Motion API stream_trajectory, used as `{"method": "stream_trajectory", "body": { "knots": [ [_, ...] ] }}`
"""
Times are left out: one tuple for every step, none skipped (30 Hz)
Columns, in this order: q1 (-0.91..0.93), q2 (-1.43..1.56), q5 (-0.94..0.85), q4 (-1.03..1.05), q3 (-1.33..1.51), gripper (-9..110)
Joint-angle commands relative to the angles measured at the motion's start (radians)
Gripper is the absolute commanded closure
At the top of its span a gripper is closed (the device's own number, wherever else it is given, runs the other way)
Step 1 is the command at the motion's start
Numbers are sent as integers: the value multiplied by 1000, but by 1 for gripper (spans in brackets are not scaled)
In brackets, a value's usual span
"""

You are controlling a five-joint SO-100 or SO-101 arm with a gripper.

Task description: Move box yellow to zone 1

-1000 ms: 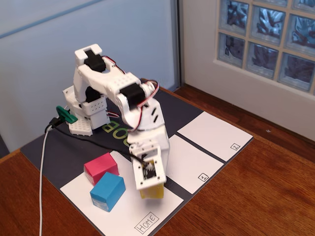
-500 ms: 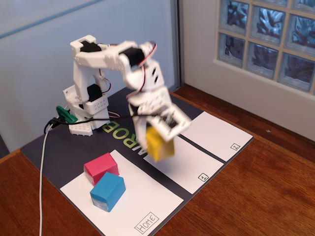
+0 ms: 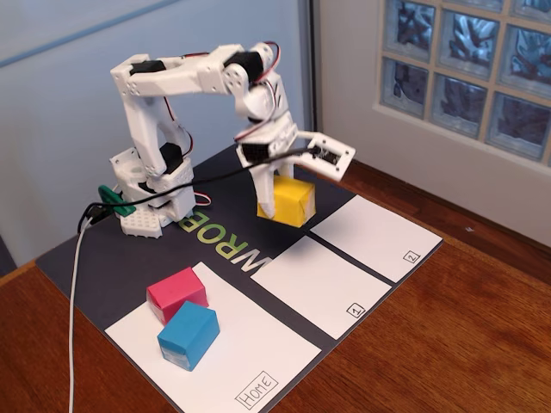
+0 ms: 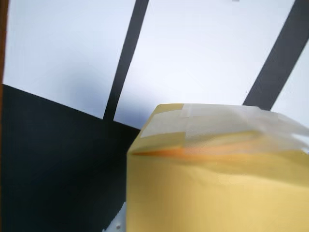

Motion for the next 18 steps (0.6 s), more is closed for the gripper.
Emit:
{"method": "stream_trajectory", "body": {
  "knots": [
    [-5,54,58,-61,38,100],
    [2,48,69,-81,46,100],
    [11,37,78,-101,52,100],
    [18,23,97,-130,55,100],
    [28,6,115,-160,55,100],
    [35,-12,124,-189,55,100],
    [44,-34,138,-222,55,100],
    [51,-55,156,-253,52,100],
    [57,-75,164,-268,48,100],
    [61,-94,166,-284,44,100],
    [66,-110,167,-299,44,100],
    [67,-127,167,-310,44,100],
    [69,-144,167,-319,44,100],
    [69,-161,167,-330,44,100],
    [69,-178,167,-342,44,100],
    [69,-195,167,-354,43,100],
    [67,-210,167,-364,41,100],
    [63,-227,166,-370,40,100]
  ]
}}
